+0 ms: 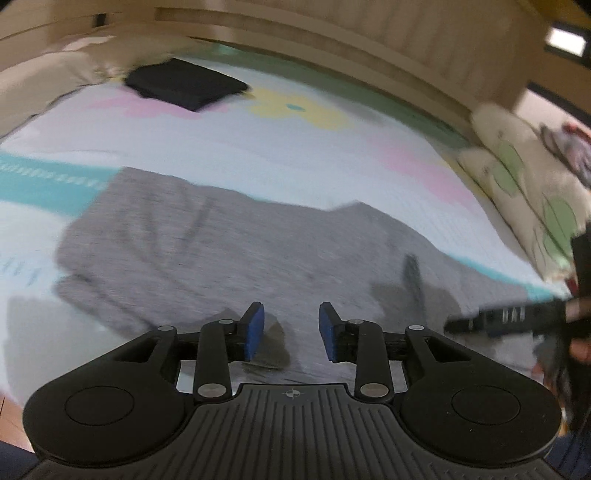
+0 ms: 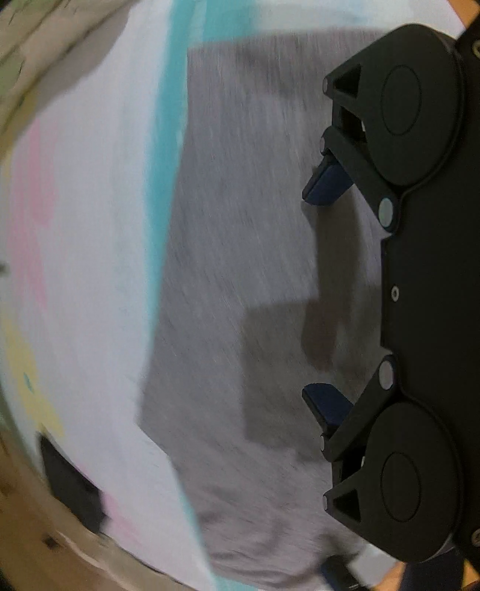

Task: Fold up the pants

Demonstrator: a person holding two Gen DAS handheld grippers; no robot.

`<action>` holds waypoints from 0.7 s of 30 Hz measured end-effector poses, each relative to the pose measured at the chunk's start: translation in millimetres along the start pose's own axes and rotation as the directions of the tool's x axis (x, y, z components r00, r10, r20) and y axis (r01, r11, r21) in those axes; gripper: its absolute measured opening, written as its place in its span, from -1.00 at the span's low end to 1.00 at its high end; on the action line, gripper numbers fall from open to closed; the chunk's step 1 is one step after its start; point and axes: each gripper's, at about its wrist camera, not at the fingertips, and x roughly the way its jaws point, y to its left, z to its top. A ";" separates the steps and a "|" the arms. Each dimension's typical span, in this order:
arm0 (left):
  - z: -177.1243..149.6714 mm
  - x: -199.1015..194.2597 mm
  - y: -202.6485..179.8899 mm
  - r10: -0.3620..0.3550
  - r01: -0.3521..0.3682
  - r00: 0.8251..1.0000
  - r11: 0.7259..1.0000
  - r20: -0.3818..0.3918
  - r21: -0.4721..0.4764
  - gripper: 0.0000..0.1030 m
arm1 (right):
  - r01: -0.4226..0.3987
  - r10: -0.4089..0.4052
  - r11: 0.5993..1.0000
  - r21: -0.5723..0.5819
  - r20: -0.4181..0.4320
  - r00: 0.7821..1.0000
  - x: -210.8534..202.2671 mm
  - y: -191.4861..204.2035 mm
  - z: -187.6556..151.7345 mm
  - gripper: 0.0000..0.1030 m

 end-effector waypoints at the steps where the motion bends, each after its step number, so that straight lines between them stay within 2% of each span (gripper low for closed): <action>1: 0.2 -2.8 6.4 0.003 -0.002 1.000 1.000 0.010 -0.018 -0.30 | 0.000 0.000 1.000 -0.021 -0.013 1.000 4.0 8.5 -2.6 0.99; 3: 1.5 -6.4 24.8 0.013 -0.011 0.999 0.997 0.030 -0.076 -0.13 | 0.037 -0.038 0.997 -0.069 0.000 0.999 9.0 20.5 -10.5 0.99; 5: 0.8 -9.8 42.8 0.031 -0.024 0.998 0.990 0.054 -0.136 -0.11 | 0.076 -0.073 0.991 -0.111 0.030 0.997 10.8 30.8 -18.3 1.00; 9: -2.0 -16.0 72.6 0.061 -0.037 0.994 0.966 0.086 -0.254 -0.08 | 0.095 -0.087 0.992 -0.082 0.097 0.991 10.0 33.8 -32.5 1.00; 11: -3.7 -20.1 83.9 0.048 -0.013 0.993 0.952 0.108 -0.307 0.04 | 0.107 -0.098 0.991 -0.084 0.114 0.989 8.1 34.1 -38.7 1.00; 13: -6.7 -25.4 94.0 0.034 0.012 0.992 0.936 0.123 -0.352 0.28 | 0.113 -0.104 0.991 -0.076 0.118 0.988 8.4 35.1 -37.9 1.00; 17: -11.6 -21.2 103.7 0.032 0.007 0.996 0.911 0.089 -0.412 0.30 | 0.114 -0.105 0.991 -0.072 0.114 0.988 7.3 36.9 -33.3 1.00; 21: -21.1 -13.1 107.5 -0.007 0.031 0.999 0.889 0.053 -0.457 0.30 | 0.112 -0.102 0.991 -0.075 0.125 0.987 8.8 37.3 -33.2 1.00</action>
